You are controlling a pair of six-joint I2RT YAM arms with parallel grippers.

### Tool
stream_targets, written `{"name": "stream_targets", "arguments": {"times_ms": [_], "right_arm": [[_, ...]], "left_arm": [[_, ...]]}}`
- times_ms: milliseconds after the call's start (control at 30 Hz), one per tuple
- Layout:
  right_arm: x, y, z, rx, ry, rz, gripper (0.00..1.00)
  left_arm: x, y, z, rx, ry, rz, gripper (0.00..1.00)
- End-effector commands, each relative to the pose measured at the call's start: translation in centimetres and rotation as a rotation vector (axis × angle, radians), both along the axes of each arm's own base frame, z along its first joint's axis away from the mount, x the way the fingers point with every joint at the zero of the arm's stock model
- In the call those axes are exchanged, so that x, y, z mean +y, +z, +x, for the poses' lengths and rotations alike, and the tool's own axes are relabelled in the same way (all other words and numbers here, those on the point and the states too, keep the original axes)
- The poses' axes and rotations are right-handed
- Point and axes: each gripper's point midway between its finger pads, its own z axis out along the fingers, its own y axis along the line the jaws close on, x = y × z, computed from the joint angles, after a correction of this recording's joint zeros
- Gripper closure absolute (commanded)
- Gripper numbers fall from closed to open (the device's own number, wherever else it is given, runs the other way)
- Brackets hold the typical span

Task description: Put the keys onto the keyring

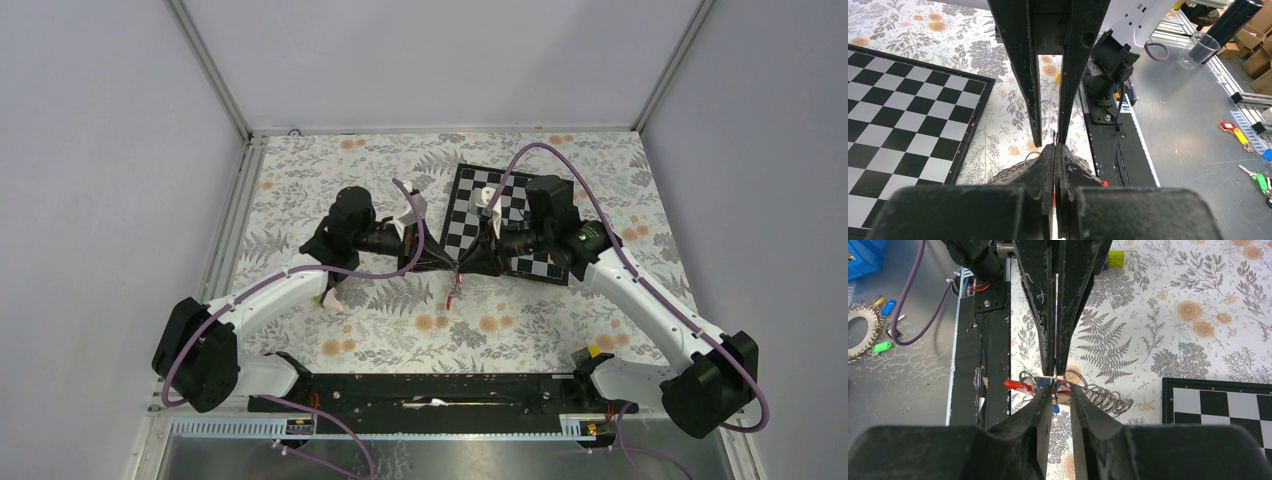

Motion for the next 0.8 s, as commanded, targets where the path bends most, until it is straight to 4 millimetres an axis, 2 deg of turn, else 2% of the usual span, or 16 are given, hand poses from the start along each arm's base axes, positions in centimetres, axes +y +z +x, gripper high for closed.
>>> {"name": "stream_targets", "arguments": {"times_ms": [0, 100, 267, 300, 533, 633, 767], "right_arm": [[0.4, 0.6, -0.2, -0.007, 0.022, 0.034, 0.76], [0.5, 0.8, -0.3, -0.002, 0.024, 0.040, 0.82], [0.4, 1.1, -0.2, -0.013, 0.022, 0.035, 1.00], [0.3, 1.2, -0.1, -0.021, 0.017, 0.028, 1.00], [-1.0, 0.2, 0.7, -0.082, -0.033, -0.125, 1.00], [-1.5, -0.6, 0.6, -0.077, -0.035, -0.219, 1.00], [-1.6, -0.6, 0.7, -0.075, -0.040, -0.287, 1.00]], "left_arm": [[-0.1, 1.5, 0.0, -0.070, -0.019, -0.056, 1.00], [-0.1, 1.5, 0.1, -0.072, -0.017, -0.057, 1.00], [-0.1, 1.4, 0.2, -0.076, -0.010, -0.056, 1.00], [-0.1, 1.4, 0.3, -0.081, -0.007, -0.057, 1.00], [0.2, 1.1, 1.2, -0.153, 0.033, -0.015, 0.75], [0.2, 1.4, 1.5, -0.167, 0.051, -0.008, 0.68], [0.1, 1.4, 1.6, -0.168, 0.048, -0.009, 0.60]]}}
